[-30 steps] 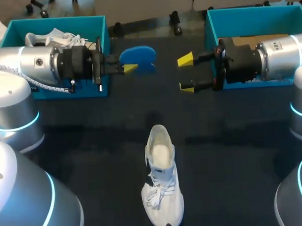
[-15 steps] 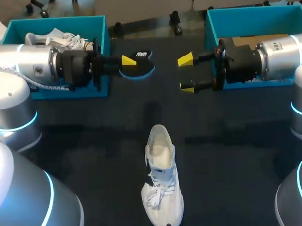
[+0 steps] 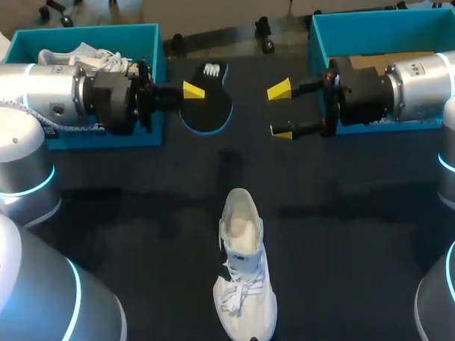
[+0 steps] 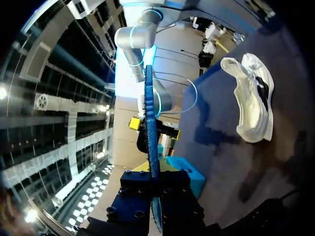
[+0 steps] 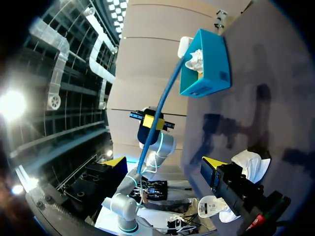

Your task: Take the shoe out of the shoebox, open the shoe tongue, remove and reinsert the insole, then place the shoe into the shoebox

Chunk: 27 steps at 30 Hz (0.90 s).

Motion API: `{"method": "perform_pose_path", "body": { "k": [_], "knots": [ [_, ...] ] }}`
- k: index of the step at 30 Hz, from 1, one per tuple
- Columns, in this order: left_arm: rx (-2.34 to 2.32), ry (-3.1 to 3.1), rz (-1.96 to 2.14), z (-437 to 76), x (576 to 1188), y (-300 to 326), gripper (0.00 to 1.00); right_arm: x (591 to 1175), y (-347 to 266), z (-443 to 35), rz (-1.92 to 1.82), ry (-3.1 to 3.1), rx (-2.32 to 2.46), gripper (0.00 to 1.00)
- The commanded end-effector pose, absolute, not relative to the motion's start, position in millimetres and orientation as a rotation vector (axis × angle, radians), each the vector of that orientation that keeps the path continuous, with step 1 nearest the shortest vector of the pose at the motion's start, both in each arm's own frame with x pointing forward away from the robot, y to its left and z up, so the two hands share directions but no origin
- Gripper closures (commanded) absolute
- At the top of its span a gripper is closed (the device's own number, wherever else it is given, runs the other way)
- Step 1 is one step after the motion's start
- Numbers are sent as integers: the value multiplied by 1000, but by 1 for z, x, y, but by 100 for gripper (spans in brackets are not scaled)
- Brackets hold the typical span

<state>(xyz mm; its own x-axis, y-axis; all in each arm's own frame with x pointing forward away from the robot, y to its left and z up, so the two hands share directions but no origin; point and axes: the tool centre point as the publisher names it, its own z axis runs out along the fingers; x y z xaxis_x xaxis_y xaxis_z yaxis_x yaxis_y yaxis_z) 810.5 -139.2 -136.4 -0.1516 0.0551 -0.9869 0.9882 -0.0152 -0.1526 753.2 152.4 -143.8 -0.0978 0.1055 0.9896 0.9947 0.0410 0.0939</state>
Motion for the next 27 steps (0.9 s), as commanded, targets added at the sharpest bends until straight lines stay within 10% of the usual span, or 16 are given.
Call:
{"method": "perform_pose_path", "body": {
  "k": [1, 27],
  "knots": [
    [1230, 1235, -1226, -135, 824, -146, 100, 753, 154, -144, -1201, -1378, -1216, 0],
    [1315, 1171, -1158, -139, 841, -148, 100, 753, 154, -144, -1201, -1378, -1216, 0]
  ]
}}
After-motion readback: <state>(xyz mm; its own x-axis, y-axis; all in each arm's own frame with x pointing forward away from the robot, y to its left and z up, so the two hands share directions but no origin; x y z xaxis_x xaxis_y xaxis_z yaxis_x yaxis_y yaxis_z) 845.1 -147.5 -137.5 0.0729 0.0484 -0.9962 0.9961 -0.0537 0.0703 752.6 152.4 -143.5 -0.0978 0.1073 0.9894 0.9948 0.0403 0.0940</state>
